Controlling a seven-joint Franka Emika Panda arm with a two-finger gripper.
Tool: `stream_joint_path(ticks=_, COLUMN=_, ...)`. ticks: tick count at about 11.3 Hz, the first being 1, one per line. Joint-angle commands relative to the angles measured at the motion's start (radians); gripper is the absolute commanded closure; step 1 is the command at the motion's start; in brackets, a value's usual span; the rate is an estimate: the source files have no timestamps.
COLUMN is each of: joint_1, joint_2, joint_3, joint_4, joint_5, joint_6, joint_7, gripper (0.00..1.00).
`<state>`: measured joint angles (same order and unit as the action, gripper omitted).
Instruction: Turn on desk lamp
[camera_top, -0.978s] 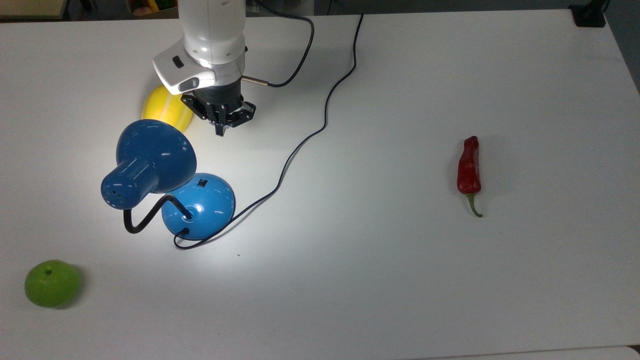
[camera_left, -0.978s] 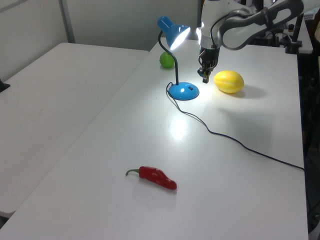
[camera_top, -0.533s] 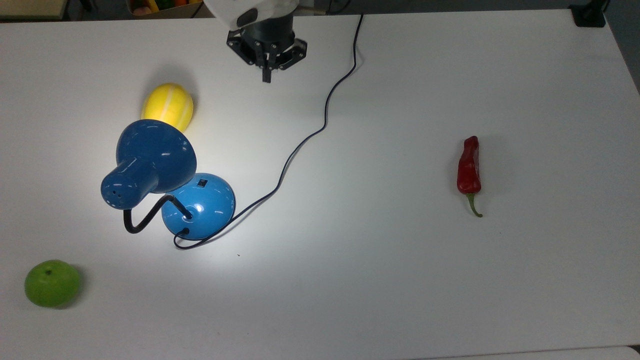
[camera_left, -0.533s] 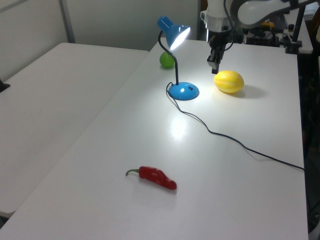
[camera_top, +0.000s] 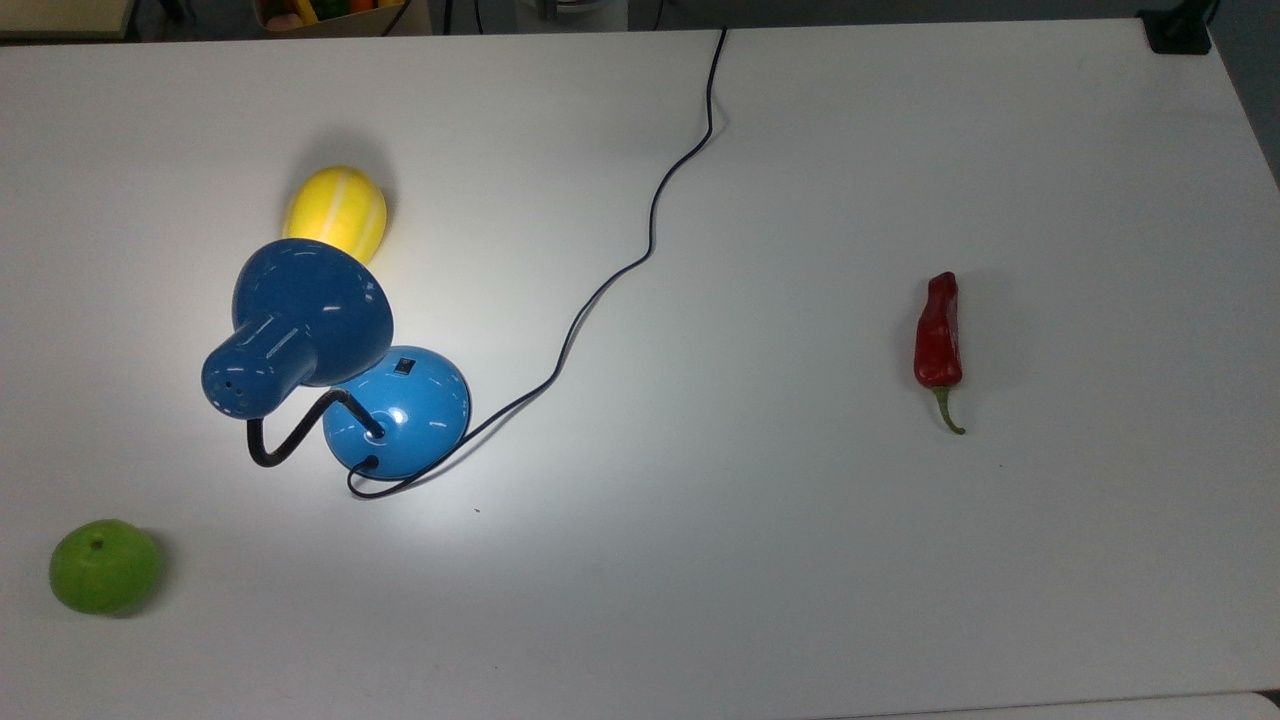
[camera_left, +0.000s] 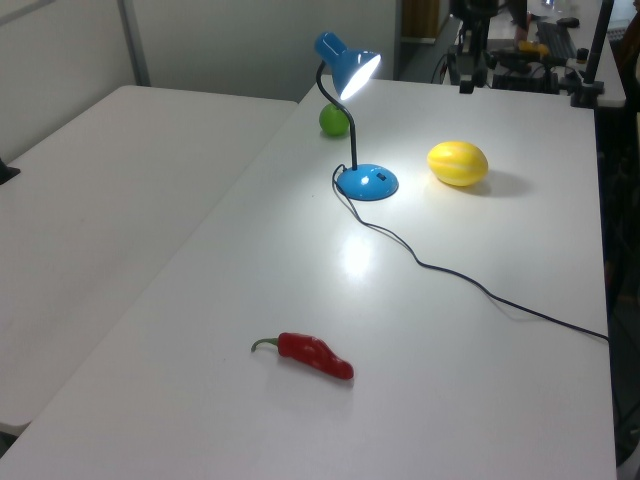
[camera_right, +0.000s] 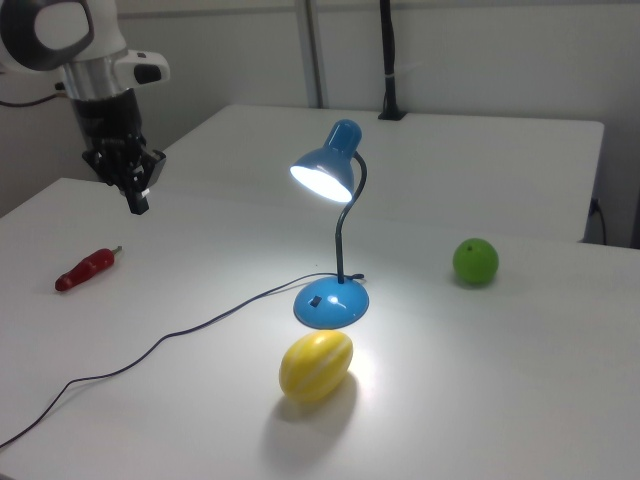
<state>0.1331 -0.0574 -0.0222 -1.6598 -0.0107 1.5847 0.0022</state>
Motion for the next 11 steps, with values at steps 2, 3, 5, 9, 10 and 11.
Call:
stream_joint_path(ticks=2, joint_1=-0.012, joint_2=-0.019, joint_3=-0.030, joint_4=0.003, joint_5=-0.021, joint_6=-0.046, joint_7=-0.048, gripper=0.16)
stream_joint_path(ticks=3, joint_1=-0.015, joint_2=-0.019, joint_3=-0.028, joint_4=0.003, joint_5=-0.044, joint_6=-0.046, joint_7=-0.048, gripper=0.00)
stream_joint_path(ticks=5, joint_1=-0.018, joint_2=-0.018, joint_3=-0.031, joint_4=0.021, joint_5=-0.048, joint_6=-0.052, joint_7=-0.050, gripper=0.00)
stream_joint_path(ticks=9, joint_1=-0.046, joint_2=0.001, joint_3=-0.028, joint_4=0.063, joint_5=-0.046, joint_6=-0.055, joint_7=-0.048, gripper=0.00)
stream_joint_path(ticks=10, joint_1=-0.047, joint_2=-0.001, joint_3=-0.028, joint_4=0.063, joint_5=-0.046, joint_6=-0.055, joint_7=-0.048, gripper=0.00)
stream_joint_path(ticks=11, joint_1=-0.047, joint_2=-0.001, joint_3=-0.028, joint_4=0.064, joint_5=-0.046, joint_6=-0.064, joint_7=-0.048, gripper=0.00)
